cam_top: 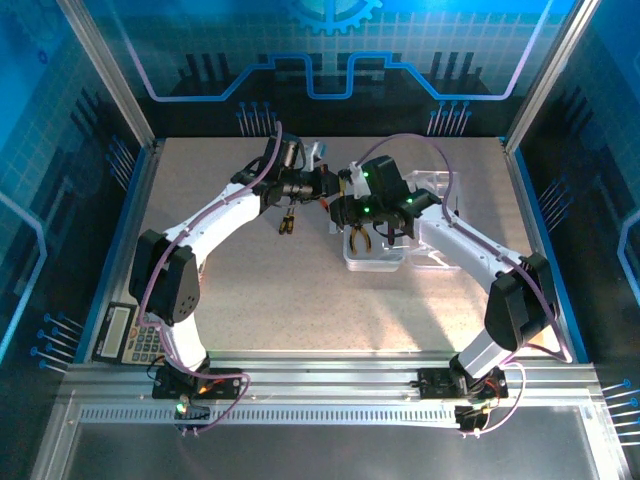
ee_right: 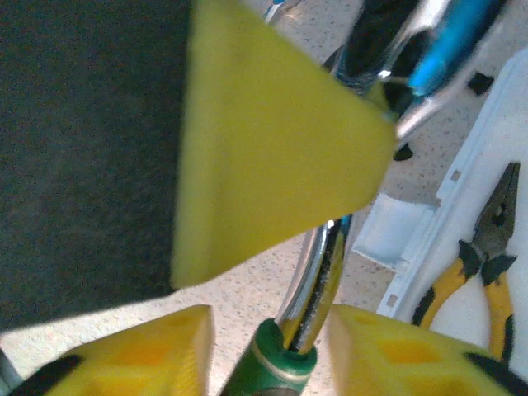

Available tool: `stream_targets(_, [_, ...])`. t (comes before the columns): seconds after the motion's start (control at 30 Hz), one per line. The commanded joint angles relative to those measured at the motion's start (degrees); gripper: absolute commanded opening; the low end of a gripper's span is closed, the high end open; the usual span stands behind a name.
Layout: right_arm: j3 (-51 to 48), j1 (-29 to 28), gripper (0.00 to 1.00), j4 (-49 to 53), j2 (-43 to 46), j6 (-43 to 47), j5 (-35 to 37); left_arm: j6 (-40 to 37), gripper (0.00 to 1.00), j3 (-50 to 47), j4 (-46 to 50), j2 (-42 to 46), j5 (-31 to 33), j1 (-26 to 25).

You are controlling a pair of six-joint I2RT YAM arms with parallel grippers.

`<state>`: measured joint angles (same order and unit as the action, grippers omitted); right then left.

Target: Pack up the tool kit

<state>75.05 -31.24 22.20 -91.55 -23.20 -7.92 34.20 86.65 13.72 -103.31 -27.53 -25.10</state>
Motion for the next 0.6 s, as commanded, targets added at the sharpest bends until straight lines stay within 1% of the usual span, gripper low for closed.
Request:
stream_targets(0.0, [0.6,-0.7,0.23,-1.6,0.1,0.0,1.0,-0.1,0.0,1.6,-2.9,2.1,-2.0,-0.6])
stream_targets(0.1, [0.3,-0.6,0.03,-1.7,0.5,0.0,1.4,-0.3,0.0,1.4,-3.4,2.1,-2.2,-0.6])
stream_targets(0.13, [0.3,-0.6,0.0,-1.6,0.7,0.1,1.5,-0.6,0.0,1.4,-3.3,2.1,-2.3,-0.7])
stream_targets(0.2, [0.0,-0.3,0.0,-1.0,1.1,0.5,1.8,-2.3,0.0,1.4,-2.8,1.9,-1.3,-0.6])
stream_targets(0.23, [-0.1,-0.1,0.0,-0.7,1.4,0.9,2.1,-3.7,0.04,1.6,-1.8,1.8,-0.2,-0.6])
stream_targets(0.27, [-0.2,0.3,0.0,0.0,1.7,1.3,2.4,-5.8,0.15,2.3,0.6,1.7,2.0,-0.5])
stream_targets(0.33, [-0.5,1.4,0.0,2.0,2.5,2.6,3.7,-9.6,0.41,3.4,5.2,1.6,6.8,0.1])
stream_targets(0.37, [-0.9,2.2,0.0,3.2,3.4,3.2,4.7,-11.2,0.58,3.6,7.1,1.9,9.0,0.7])
stream_targets(0.4, [-1.2,3.1,0.0,4.4,4.4,4.0,5.5,-12.3,0.71,3.5,8.5,2.3,10.9,1.6])
stream_targets(0.47, [-1.9,5.3,0.0,7.1,6.1,5.4,7.3,-14.2,0.89,3.0,10.7,3.5,14.1,3.5])
stream_targets(0.5, [-2.1,6.5,0.0,8.6,6.7,6.1,8.2,-15.4,0.96,2.8,11.9,4.1,16.0,4.6])
stream_targets(0.53, [-2.3,7.5,0.0,9.9,7.3,6.7,9.3,-16.7,0.99,2.6,13.0,4.4,18.0,5.4])
stream_targets(0.57, [-2.5,8.5,0.0,11.3,7.7,7.3,10.7,-18.7,0.99,2.5,14.5,4.3,21.2,6.0])
